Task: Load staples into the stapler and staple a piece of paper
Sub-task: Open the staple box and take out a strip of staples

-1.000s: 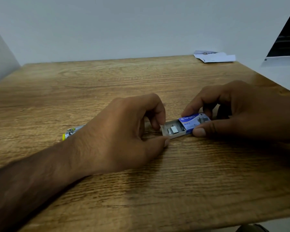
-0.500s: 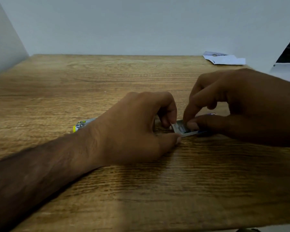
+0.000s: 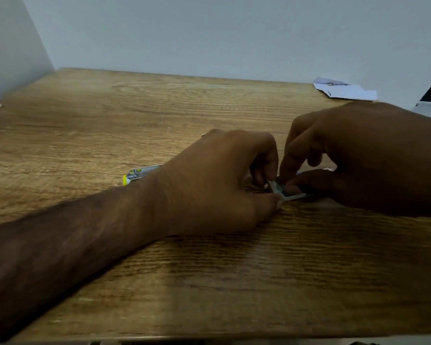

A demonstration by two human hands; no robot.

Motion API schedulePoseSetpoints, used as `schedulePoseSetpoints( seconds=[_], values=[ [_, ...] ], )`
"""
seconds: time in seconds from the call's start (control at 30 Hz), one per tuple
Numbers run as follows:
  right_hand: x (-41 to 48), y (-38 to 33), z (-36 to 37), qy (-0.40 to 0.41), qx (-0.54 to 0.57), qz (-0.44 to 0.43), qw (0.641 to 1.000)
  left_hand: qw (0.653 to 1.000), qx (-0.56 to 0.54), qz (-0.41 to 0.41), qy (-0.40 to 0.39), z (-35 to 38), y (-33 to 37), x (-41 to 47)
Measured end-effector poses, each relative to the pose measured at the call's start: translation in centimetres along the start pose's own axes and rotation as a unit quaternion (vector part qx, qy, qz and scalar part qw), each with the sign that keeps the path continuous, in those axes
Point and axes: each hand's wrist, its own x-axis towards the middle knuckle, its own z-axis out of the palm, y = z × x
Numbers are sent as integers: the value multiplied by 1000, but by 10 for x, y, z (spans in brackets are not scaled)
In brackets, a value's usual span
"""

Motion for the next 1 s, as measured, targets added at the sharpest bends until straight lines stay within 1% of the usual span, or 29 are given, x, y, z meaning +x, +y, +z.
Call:
schedulePoseSetpoints(
  seconds=[0.1, 0.27, 0.4, 0.47, 0.57, 0.8, 0.87, 1.0],
  values=[
    [-1, 0, -1, 4, -13, -13, 1000, 1000, 3, -8, 8, 0, -1, 0],
    [-8, 1, -1, 24, 24, -13, 999, 1000, 19, -12, 8, 1, -1, 0],
    [-15, 7, 0, 75, 81, -17, 994, 1000, 21, -13, 9, 1, 0, -1],
    [-17, 10, 2, 114, 109, -28, 987, 1000, 22, -15, 11, 1, 1, -1],
    [-19, 16, 8, 147, 160, -40, 975, 1000, 22, -17, 10, 1, 1, -1],
    [-20, 40, 18, 187, 295, -20, 937, 999, 19, -21, 18, 3, 0, -1],
    [-22, 46, 19, 196, 303, -5, 933, 1000, 19, -17, 18, 3, -1, -1],
    [-31, 55, 22, 221, 277, 33, 934, 999, 21, -10, 25, 5, -3, -2]
  ],
)
